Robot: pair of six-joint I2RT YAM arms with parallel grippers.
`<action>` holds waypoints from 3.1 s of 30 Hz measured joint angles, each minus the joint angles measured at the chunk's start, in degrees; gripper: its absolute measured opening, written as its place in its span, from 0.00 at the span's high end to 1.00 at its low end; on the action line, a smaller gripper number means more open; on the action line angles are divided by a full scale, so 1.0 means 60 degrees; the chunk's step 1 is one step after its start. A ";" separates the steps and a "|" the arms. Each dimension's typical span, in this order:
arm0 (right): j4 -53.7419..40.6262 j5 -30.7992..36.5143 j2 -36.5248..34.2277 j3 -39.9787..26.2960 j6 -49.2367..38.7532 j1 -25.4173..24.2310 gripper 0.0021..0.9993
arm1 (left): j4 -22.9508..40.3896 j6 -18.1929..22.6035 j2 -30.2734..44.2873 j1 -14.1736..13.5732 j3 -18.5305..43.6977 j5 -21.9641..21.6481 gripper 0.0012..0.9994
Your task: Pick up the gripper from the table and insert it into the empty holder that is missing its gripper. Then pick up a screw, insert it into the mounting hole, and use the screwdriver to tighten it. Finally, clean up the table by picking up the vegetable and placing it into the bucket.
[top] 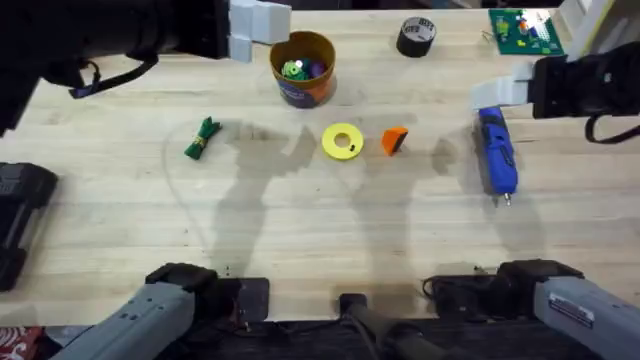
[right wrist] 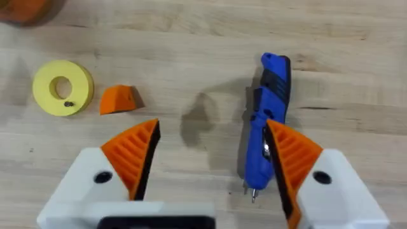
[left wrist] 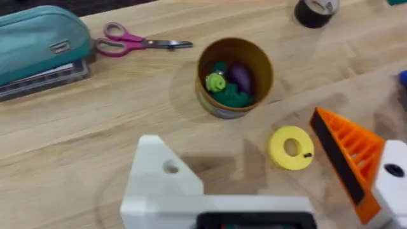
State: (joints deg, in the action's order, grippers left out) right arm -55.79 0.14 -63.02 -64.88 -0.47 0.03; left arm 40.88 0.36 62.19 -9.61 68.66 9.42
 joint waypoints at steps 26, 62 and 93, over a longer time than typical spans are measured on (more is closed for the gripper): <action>0.0003 0.0000 0.0002 0.0000 0.0000 0.0000 0.00 | -0.0968 -0.0007 -0.4392 0.2142 -0.2917 -0.0771 0.01; 0.0000 0.0000 0.0002 0.0000 0.0000 0.0000 0.00 | -0.8492 -0.0079 -0.9781 0.2404 -1.1286 0.2251 0.01; 0.0002 0.0000 0.0002 0.0000 0.0000 0.0000 0.00 | -0.5744 -0.0141 -1.0314 0.1453 -1.1316 0.8434 0.01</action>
State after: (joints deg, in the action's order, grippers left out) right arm -55.78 0.14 -63.00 -64.88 -0.47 0.03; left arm 6.42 -0.48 0.31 -0.89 0.77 60.02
